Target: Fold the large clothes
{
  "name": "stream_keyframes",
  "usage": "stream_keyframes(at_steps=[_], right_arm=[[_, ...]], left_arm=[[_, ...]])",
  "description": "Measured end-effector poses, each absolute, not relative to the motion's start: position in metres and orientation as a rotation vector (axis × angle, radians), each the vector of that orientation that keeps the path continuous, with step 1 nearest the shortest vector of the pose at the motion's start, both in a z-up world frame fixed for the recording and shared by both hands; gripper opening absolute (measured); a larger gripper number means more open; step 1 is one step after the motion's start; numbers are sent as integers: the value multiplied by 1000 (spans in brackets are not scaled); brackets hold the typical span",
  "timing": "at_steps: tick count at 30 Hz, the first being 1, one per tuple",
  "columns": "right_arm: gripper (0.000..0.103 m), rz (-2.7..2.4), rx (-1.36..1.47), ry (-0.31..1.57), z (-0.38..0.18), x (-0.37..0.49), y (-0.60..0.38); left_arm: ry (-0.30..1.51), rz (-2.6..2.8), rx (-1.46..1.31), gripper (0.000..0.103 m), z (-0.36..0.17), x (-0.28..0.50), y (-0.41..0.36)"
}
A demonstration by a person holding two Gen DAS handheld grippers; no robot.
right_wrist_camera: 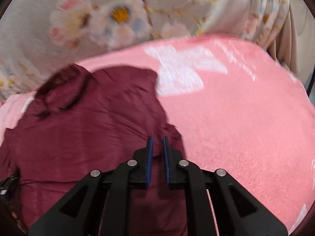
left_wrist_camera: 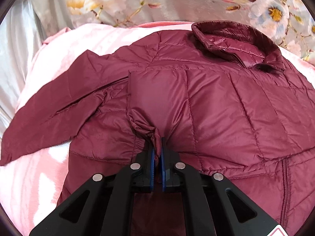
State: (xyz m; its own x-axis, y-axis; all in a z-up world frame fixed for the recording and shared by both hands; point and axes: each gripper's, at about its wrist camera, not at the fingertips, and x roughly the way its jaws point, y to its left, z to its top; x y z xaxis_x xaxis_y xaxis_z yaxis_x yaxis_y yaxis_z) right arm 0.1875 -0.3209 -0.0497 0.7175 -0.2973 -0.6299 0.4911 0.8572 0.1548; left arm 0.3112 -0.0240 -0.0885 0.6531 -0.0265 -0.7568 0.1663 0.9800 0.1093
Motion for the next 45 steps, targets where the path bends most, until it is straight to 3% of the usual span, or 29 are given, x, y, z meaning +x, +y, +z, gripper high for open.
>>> stream_keyframes(at_steps=[9,16,18,24,28,29,37,42,43,44,45], right_arm=[[13,-198,244,816,-98,241,-240],[12,-245,152,796,-110,236,-225],[12,-258,127,796,-111,236,-217],[14,-268,105,793,-106,232,-214],[41,-227,139,752,-90,195,-204],[42,-209,146,749,-88,185,-198],[49,-130,158,761,-95,138,-162],[51,-140,124,772,-104,135,-150],[51,-146,114,768,-104,134,-148],[51,-151,108,764,-104,134,-147],[51,-154,105,762,-104,134,-145]], left_arm=[[831,-73,215,8,-89,306,-30],[830,-63,215,13,-89,305,-30],[830,-59,201,18,-88,305,-27],[877,-144,-93,48,-66,301,35],[829,-40,-256,69,-40,287,130],[822,25,-288,72,-37,285,165],[890,405,-593,72,-68,281,373],[846,434,-687,70,-72,288,413],[841,432,-685,65,-70,291,413],[835,417,-672,44,-66,296,408],[839,400,-663,30,-64,300,407]])
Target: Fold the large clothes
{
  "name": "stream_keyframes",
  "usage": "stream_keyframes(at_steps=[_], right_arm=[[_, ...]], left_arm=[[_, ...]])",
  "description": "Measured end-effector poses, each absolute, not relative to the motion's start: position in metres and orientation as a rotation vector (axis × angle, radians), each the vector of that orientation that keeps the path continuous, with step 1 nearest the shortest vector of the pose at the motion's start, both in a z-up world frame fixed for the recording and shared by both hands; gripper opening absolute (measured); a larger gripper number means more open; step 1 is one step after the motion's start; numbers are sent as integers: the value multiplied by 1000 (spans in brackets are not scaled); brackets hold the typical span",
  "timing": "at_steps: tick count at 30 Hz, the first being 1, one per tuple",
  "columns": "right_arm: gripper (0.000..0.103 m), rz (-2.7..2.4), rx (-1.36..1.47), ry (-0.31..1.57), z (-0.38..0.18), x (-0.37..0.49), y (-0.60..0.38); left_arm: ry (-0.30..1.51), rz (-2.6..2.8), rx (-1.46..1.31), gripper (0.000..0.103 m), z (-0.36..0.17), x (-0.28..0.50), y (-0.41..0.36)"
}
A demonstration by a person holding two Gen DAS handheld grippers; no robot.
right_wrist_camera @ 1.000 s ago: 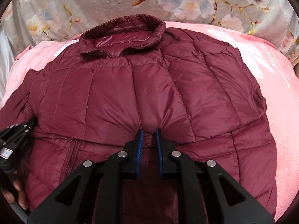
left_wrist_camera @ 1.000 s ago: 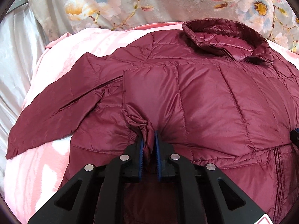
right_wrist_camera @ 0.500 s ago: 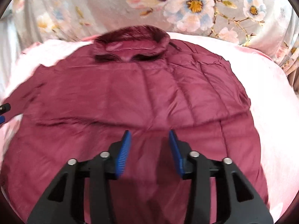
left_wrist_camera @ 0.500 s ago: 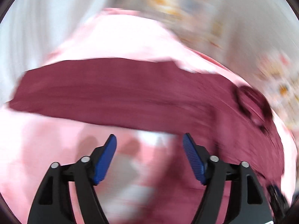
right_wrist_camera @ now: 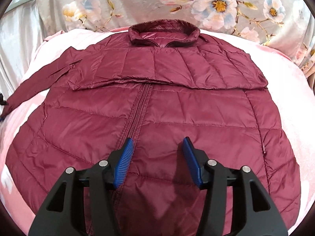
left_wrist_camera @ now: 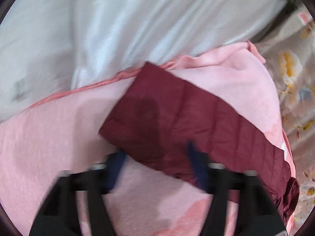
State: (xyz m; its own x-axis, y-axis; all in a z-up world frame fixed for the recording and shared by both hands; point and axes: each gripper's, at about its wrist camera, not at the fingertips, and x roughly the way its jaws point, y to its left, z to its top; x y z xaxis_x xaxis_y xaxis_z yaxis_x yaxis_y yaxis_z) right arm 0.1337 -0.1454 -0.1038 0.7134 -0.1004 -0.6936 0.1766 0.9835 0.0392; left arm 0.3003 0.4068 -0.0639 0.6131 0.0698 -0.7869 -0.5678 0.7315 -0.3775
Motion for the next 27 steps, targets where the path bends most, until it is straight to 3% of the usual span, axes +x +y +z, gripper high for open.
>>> stream_keyframes(at_steps=[1,2,5,16,20,24,25,27], right_arm=[[51,-155,108,760,-103,133,-145],[51,-153,115,759,-103,132,-146],[51,-151,136,751,-100,128,-149],[54,-160,210,715,-89,112,-174],[55,-184,241,699,-87,103,-195],[58,-217,269,688,-89,94,-220],[58,-229,280,686,-90,91,-228],[59,-242,297,685,-92,87,-240]], left_arm=[[848,380,-640,9,-59,306,399],[848,371,-618,2,-54,310,392],[793,310,-496,0,-17,323,353],[629,-180,-175,0,121,321,109],[641,-364,-90,0,130,298,3],[719,-493,-41,2,106,273,-94],[750,-509,-38,5,97,272,-113],[850,-549,-42,23,70,267,-146]])
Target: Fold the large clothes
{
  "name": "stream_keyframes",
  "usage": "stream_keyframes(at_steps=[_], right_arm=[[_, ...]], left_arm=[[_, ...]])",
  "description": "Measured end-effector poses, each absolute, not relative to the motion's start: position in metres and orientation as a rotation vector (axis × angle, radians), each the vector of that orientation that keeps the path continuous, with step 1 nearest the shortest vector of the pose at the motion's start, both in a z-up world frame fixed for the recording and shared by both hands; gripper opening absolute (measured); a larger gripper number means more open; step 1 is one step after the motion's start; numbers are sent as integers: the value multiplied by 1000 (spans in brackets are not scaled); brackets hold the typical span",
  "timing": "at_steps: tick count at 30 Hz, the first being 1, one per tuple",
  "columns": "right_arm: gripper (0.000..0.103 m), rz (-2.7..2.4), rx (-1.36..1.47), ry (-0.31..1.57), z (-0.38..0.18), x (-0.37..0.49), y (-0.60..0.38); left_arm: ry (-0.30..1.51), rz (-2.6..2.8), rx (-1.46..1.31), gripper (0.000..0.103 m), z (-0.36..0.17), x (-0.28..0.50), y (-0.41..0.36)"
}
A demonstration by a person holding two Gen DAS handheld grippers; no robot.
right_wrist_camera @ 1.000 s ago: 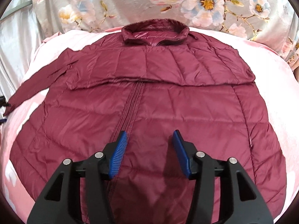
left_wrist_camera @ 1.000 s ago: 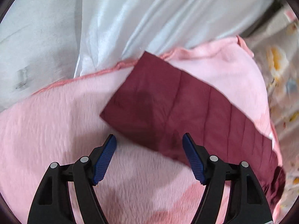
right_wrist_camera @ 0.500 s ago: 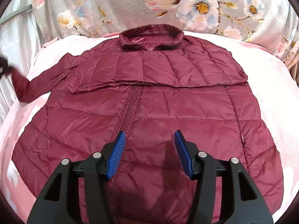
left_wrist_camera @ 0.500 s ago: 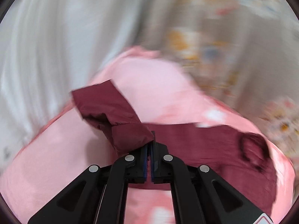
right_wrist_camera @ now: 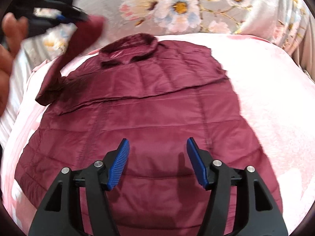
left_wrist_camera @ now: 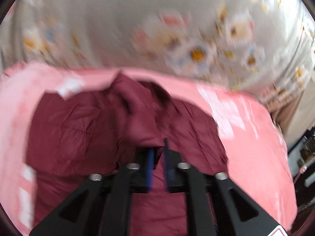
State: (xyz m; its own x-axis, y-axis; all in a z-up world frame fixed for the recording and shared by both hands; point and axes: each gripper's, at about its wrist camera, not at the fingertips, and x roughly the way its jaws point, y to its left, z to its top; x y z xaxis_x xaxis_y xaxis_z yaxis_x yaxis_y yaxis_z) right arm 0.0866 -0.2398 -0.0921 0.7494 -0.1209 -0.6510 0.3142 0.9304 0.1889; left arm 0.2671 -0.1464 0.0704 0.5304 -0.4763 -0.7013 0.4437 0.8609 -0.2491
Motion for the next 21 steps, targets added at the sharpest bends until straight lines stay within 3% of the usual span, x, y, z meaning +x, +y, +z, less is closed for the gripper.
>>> stream_keyframes(at_steps=[1,2,6,10,17,21], right_arm=[[59,-249,311,686,-93,84,-248],[59,-253,318,684,-94,82,-251],[61,-261,357,680,-91,80,-274],[65,-211,416,674,-76,96,-291],[68,-127,512,679,-65,163,-306],[68,-149,600,706,-80,198,-319]], left_arm=[[906,-567,-57,41,56,268,-158],[930,-574,-72,46,47,264,-161],[988,-596,-141,49,26,260,-152],[945,-542,-194,60,28,263,-95],[961,-277,-422,61,11,317,42],[975,-205,-519,61,-5,341,85]])
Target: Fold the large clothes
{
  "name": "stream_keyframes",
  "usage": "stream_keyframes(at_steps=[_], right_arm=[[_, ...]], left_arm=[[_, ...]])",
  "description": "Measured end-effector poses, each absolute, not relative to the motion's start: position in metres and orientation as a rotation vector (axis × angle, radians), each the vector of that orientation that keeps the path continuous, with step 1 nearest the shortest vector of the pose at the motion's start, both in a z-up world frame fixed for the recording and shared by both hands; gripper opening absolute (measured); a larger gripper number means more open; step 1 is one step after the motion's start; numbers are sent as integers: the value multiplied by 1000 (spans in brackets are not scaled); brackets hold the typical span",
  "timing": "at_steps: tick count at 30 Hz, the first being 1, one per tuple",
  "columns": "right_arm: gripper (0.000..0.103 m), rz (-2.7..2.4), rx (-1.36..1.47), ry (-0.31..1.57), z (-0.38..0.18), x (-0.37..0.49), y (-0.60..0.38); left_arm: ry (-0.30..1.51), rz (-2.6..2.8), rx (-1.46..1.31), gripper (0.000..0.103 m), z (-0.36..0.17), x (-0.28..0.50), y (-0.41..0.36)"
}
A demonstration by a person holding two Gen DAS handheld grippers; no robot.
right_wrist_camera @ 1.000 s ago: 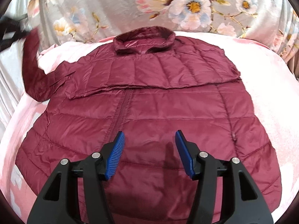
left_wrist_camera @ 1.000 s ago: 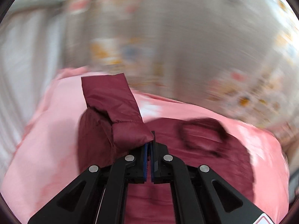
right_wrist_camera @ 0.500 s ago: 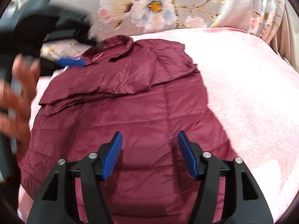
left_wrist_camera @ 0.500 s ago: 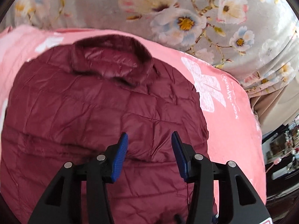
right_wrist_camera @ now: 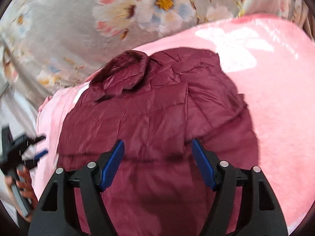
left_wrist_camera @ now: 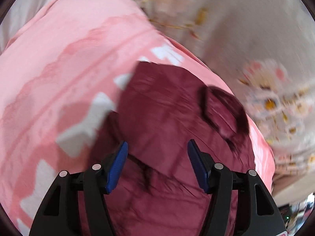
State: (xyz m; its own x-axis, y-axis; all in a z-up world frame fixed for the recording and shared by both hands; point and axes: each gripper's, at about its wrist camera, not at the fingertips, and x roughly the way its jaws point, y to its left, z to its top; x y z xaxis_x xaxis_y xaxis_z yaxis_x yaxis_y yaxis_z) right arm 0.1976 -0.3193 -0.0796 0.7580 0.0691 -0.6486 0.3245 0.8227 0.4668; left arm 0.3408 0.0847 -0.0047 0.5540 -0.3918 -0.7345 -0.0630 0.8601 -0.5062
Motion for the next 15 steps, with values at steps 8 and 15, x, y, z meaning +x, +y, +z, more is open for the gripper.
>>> stream_keyframes(at_steps=[8,15], right_arm=[[4,-151,508,712,-70,226,-322],[3,-254,357,733,-71,213,-330]], left_arm=[[1029,-175,-524,58,-32,370,90],[1062,-70,-341,39,-66,378,79]])
